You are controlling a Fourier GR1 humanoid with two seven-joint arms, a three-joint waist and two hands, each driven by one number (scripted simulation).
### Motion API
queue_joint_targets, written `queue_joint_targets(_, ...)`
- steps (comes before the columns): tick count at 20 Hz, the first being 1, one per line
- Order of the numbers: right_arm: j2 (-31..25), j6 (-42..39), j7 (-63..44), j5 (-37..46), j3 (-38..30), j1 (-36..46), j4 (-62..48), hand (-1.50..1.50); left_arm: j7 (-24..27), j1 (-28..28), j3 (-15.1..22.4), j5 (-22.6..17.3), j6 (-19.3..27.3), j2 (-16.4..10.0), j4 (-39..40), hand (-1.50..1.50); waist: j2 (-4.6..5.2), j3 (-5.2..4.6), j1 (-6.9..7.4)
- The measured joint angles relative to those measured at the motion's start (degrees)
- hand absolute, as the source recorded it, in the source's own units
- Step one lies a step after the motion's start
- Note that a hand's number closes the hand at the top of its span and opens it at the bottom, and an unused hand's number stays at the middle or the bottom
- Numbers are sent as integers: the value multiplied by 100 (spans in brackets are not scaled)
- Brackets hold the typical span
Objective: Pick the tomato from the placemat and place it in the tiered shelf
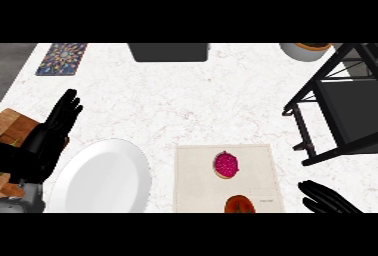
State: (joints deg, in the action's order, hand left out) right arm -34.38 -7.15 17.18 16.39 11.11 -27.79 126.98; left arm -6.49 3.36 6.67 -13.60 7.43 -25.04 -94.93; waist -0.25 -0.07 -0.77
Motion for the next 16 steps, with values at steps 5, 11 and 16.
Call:
queue_joint_targets(5, 131, -165, -872, 796, 470, 93, 383, -150, -32, 77, -25, 107, -83, 119, 45, 0, 15, 1, 41)
queue_joint_targets(11, 475, -291, -1803, 1987, 1255, 381, 446, -150, 21, 76, -125, 210, -183, 222, 124, 0, 20, 2, 68)
queue_joint_targets(16, 768, -376, -2382, 2944, 1788, 691, 200, -150, -45, 7, -149, 296, -226, 319, -2, 0, 18, 4, 78)
